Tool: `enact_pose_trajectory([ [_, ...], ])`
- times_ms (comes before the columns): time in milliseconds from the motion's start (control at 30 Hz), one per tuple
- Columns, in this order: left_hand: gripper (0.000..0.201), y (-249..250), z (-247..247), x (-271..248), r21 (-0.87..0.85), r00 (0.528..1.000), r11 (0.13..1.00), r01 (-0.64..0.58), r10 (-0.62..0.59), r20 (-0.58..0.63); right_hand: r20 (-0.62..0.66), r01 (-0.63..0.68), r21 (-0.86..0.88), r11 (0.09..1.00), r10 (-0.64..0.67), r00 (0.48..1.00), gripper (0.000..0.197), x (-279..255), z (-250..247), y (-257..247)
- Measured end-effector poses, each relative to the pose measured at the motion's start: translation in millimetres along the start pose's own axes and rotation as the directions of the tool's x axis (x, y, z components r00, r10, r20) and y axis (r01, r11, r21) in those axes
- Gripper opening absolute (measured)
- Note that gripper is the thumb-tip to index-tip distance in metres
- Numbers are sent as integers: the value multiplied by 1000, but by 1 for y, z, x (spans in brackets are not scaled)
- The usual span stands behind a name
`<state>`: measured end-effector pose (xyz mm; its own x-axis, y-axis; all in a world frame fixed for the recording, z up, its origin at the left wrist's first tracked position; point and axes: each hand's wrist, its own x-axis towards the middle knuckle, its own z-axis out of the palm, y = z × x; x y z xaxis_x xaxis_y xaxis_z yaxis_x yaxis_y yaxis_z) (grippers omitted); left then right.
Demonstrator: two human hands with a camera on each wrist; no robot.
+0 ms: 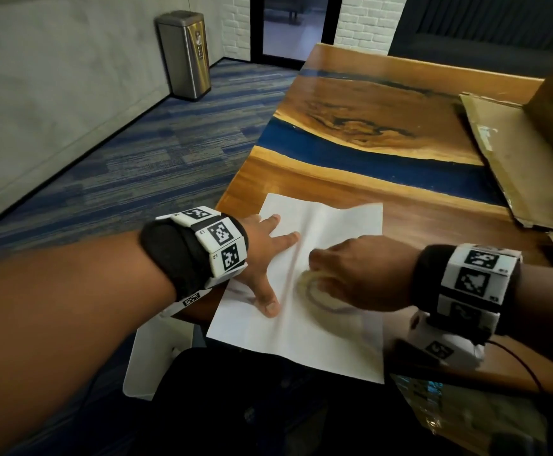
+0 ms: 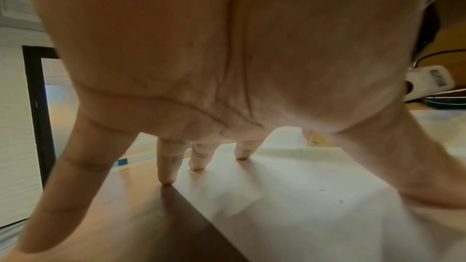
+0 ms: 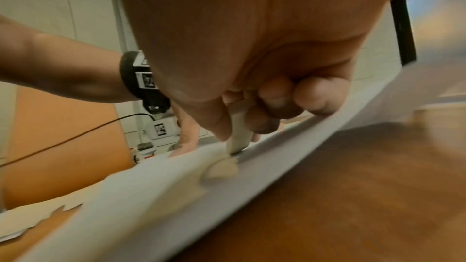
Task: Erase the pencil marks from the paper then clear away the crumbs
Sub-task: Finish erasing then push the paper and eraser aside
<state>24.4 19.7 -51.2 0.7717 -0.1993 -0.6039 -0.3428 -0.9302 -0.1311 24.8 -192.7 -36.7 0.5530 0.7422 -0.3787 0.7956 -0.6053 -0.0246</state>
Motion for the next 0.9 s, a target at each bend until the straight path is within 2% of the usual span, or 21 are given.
enact_pose_trajectory([
  [33, 143, 0, 0, 0, 2, 1000, 1000, 0, 0, 1, -1, -38, -28, 999, 38, 999, 25, 0, -4, 6],
  [133, 144, 0, 0, 0, -1, 1000, 1000, 2, -2, 0, -64, -293, -152, 944, 286, 956, 27, 0, -16, 39],
  [167, 144, -1, 0, 0, 0, 1000, 1000, 3, -3, -3, -79, -302, -141, 943, 293, 953, 27, -3, -17, 42],
  [200, 144, -1, 1, 0, 0, 1000, 1000, 3, -3, -3, -82, -251, -95, 963, 243, 966, 26, -6, -17, 36],
  [300, 144, -1, 1, 0, -3, 1000, 1000, -7, 7, 5, -28, 61, 39, 997, -60, 998, 29, -11, -4, -4],
  [333, 144, -1, 1, 0, -2, 1000, 1000, -8, 8, 5, 2, 92, 28, 995, -92, 996, 29, -8, 2, -9],
  [367, 144, -2, 1, -1, 1, 1000, 1000, -8, 8, 4, 4, 50, 3, 999, -50, 999, 28, -2, 3, -4],
  [400, 144, -2, 1, -2, 4, 1000, 1000, -8, 8, 1, -15, -52, -43, 998, 52, 999, 27, 8, 0, 9],
  [467, 143, -1, 0, -4, 11, 1000, 1000, -7, 7, -3, -82, -271, -99, 957, 264, 961, 28, 20, -8, 37],
  [500, 142, -1, 0, -4, 17, 1000, 1000, -5, 5, -4, -108, -308, -99, 946, 297, 949, 29, 23, -10, 44],
  [567, 142, 0, 0, -3, 21, 1000, 1000, -4, 4, -10, -106, -237, -73, 969, 228, 968, 28, 24, -10, 31],
  [633, 143, -1, 1, -2, 8, 1000, 1000, -11, 11, -13, -33, -98, -41, 994, 97, 995, 28, 20, -5, 6],
  [667, 143, -2, 1, -2, 3, 1000, 1000, -12, 12, -11, -9, -96, -34, 995, 96, 995, 29, 20, -2, 4],
  [733, 142, -3, 2, -1, -7, 1000, 1000, -7, 7, -4, -49, -217, -50, 975, 215, 975, 27, 25, -4, 23],
  [800, 140, -4, 3, -3, -22, 1000, 1000, -4, 4, -6, -94, -358, -4, 934, 356, 930, 24, 25, -9, 54],
  [867, 128, -6, 3, -7, -67, 999, 998, -18, 16, -32, -105, -417, 45, 908, 419, 902, 19, 17, -8, 77],
  [900, 116, -8, 3, -7, -107, 998, 994, -30, 23, -64, -108, -422, 63, 905, 426, 898, 18, 12, -5, 86],
])
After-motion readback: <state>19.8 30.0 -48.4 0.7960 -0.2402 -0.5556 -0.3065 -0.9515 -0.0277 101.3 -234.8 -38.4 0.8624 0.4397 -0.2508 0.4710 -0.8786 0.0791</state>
